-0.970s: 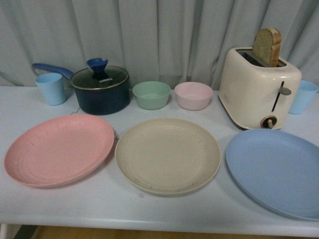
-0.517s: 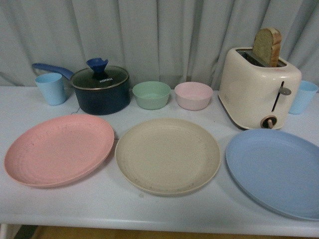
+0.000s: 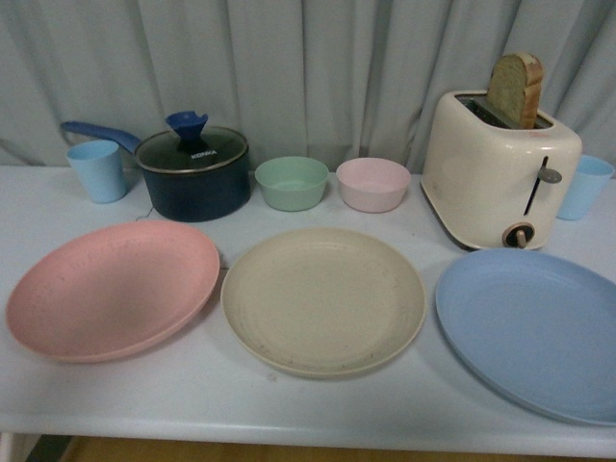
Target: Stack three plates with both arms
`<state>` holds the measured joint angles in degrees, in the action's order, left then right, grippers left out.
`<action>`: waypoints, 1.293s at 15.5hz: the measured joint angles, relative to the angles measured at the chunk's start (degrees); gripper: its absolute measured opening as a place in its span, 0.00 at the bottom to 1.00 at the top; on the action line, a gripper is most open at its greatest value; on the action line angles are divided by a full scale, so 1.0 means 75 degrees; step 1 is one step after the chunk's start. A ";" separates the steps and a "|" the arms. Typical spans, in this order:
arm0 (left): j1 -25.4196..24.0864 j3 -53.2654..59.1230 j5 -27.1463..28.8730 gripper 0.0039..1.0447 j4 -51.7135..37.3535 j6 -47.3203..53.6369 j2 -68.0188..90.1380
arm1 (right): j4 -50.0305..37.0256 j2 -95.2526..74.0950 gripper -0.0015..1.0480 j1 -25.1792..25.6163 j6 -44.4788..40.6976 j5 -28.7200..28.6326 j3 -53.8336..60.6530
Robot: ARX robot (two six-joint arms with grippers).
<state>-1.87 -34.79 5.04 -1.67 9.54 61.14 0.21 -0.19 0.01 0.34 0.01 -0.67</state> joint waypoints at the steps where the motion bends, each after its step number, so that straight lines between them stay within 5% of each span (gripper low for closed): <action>1: -0.0017 -0.0758 -0.0178 0.94 0.0423 0.0283 0.0906 | 0.0000 0.0000 0.94 0.0000 -0.0003 0.0000 0.0000; 9: -0.0903 -0.4925 -0.1912 0.94 0.2410 0.1081 0.6543 | 0.0000 0.0000 0.94 0.0000 0.0000 0.0000 0.0000; 20: -0.1871 -0.6892 -0.2154 0.94 0.2836 0.1134 0.9340 | 0.0000 0.0000 0.94 0.0000 0.0000 0.0000 0.0000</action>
<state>-15.90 -86.48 -11.11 19.59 18.04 131.20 0.21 -0.19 0.01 0.34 0.01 -0.67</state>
